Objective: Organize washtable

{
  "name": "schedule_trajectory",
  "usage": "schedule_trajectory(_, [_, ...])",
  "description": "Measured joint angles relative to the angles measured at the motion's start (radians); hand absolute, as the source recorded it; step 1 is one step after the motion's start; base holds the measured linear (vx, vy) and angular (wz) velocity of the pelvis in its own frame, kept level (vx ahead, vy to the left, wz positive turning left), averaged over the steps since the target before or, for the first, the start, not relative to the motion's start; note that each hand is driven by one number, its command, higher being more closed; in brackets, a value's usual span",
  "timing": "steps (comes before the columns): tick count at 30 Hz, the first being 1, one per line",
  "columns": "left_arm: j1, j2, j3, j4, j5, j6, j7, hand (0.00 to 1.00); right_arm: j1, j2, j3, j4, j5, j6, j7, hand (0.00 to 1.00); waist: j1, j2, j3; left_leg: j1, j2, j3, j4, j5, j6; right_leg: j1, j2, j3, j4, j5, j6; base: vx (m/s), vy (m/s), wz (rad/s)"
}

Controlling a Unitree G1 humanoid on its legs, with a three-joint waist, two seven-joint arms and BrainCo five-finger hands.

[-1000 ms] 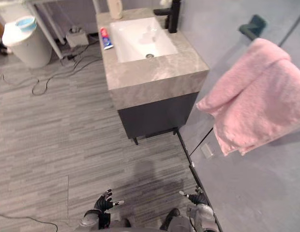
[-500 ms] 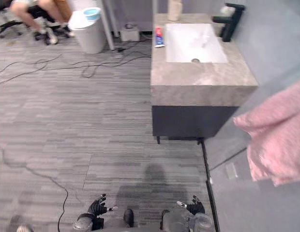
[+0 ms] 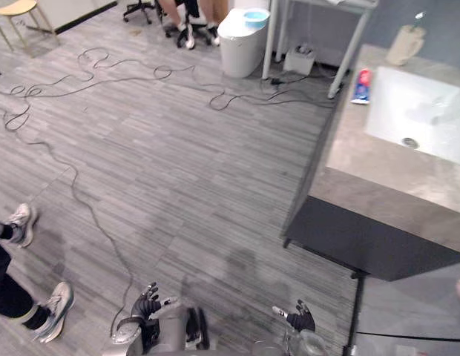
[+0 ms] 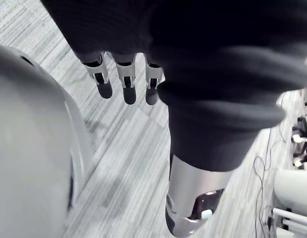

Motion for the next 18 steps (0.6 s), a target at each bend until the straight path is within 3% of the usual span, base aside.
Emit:
schedule_trajectory(1, [-0.003,0.000,0.018,0.005,-0.019,-0.010,0.015,0.00,-0.014,0.022,0.006,0.032,-0.004,0.001,0.004,0.00,0.003,-0.017,-0.001,-0.011,-0.030,0.020,0.027,-0.029,0.046,-0.017,-0.025,0.045,0.020,0.063,-0.018,0.28,0.286,0.20])
schedule_trajectory(3, [-0.003,0.009,0.035,0.012,-0.034,-0.010,0.015,0.00,-0.013,0.037,0.005,0.032,-0.004,0.002,0.005,0.00,0.003,-0.029,-0.005,-0.002,-0.050,0.024,0.035,-0.047,0.076,-0.027,-0.039,0.076,0.050,0.126,0.018,0.32,0.316,0.12])
schedule_trajectory(5, [-0.002,0.020,0.033,0.032,-0.034,-0.007,0.014,0.00,-0.015,0.036,0.000,0.056,-0.016,-0.001,0.008,0.00,0.001,-0.071,-0.026,0.063,-0.101,0.067,0.038,-0.100,0.141,-0.077,-0.083,0.158,0.214,0.221,0.080,0.54,0.457,-0.06])
schedule_trajectory(6, [0.000,0.024,0.031,0.037,-0.032,-0.005,0.013,0.00,-0.016,0.033,0.000,0.062,-0.021,-0.001,0.008,0.00,0.000,-0.075,-0.029,0.084,-0.109,0.071,0.036,-0.120,0.146,-0.100,-0.086,0.177,0.285,0.259,0.104,0.51,0.409,-0.21])
schedule_trajectory(7, [0.000,0.029,0.023,0.050,-0.031,-0.003,0.013,0.00,-0.015,0.032,0.001,0.066,-0.021,-0.001,0.008,0.00,-0.006,-0.080,-0.029,0.141,-0.133,0.074,0.010,-0.156,0.142,-0.164,-0.086,0.216,0.449,0.344,0.152,0.29,0.238,-0.15])
schedule_trajectory(8, [0.002,0.034,0.016,0.056,-0.030,0.003,0.012,0.00,-0.014,0.032,0.006,0.070,-0.021,-0.001,0.009,0.00,-0.019,-0.078,-0.028,0.191,-0.147,0.075,-0.022,-0.164,0.143,-0.224,-0.079,0.222,0.595,0.341,0.155,0.39,0.316,-0.12])
schedule_trajectory(9, [0.010,0.035,0.006,0.058,-0.030,0.012,0.013,0.00,-0.013,0.024,0.018,0.064,-0.022,-0.001,0.010,0.00,-0.033,-0.076,-0.025,0.273,-0.162,0.077,-0.083,-0.166,0.143,-0.299,-0.062,0.201,0.736,0.319,0.133,0.25,0.196,-0.08])
schedule_trajectory(10, [0.013,0.041,-0.005,0.061,-0.029,0.013,0.013,0.00,-0.013,0.017,0.026,0.061,-0.023,-0.002,0.010,0.00,-0.035,-0.072,-0.023,0.318,-0.169,0.079,-0.117,-0.166,0.143,-0.330,-0.050,0.178,0.777,0.288,0.123,0.38,0.267,-0.15])
schedule_trajectory(11, [0.017,0.047,-0.025,0.066,-0.028,0.014,0.012,0.00,-0.009,0.004,0.048,0.060,-0.023,-0.003,0.010,0.00,-0.043,-0.051,-0.011,0.405,-0.172,0.088,-0.174,-0.164,0.142,-0.382,-0.028,0.127,0.805,0.215,0.093,0.34,0.163,-0.15])
schedule_trajectory(12, [0.022,0.045,-0.025,0.072,-0.028,0.014,0.011,0.00,-0.011,0.001,0.049,0.057,-0.022,-0.009,0.011,0.00,-0.050,-0.051,-0.011,0.472,-0.172,0.099,-0.215,-0.158,0.150,-0.423,-0.006,0.063,0.770,0.159,0.086,0.40,0.175,-0.11])
schedule_trajectory(13, [0.022,0.048,-0.025,0.072,-0.028,0.015,0.011,0.00,-0.012,0.001,0.051,0.056,-0.023,-0.011,0.011,0.00,-0.051,-0.052,-0.011,0.499,-0.173,0.101,-0.233,-0.158,0.150,-0.442,0.005,0.028,0.735,0.139,0.078,0.33,0.072,-0.02])
schedule_trajectory(15, [0.018,0.051,-0.024,0.071,-0.028,0.016,0.011,0.00,-0.014,-0.001,0.054,0.051,-0.022,-0.022,0.012,0.00,-0.052,-0.049,-0.010,0.580,-0.172,0.101,-0.294,-0.164,0.139,-0.512,0.045,-0.113,0.513,0.117,0.054,0.34,0.034,0.02])
schedule_trajectory(16, [0.013,0.052,-0.024,0.070,-0.028,0.016,0.011,0.00,-0.016,-0.003,0.055,0.050,-0.023,-0.025,0.012,0.00,-0.052,-0.048,-0.009,0.597,-0.172,0.102,-0.313,-0.168,0.133,-0.526,0.059,-0.141,0.440,0.122,0.047,0.36,0.016,-0.08])
schedule_trajectory(18, [0.030,0.052,-0.026,0.071,-0.028,0.017,0.011,0.00,-0.020,-0.008,0.060,0.053,-0.023,-0.025,0.012,0.00,-0.053,-0.048,-0.009,0.662,-0.179,0.113,-0.372,-0.186,0.101,-0.541,0.115,-0.208,0.128,0.250,0.000,0.35,0.007,-0.17])
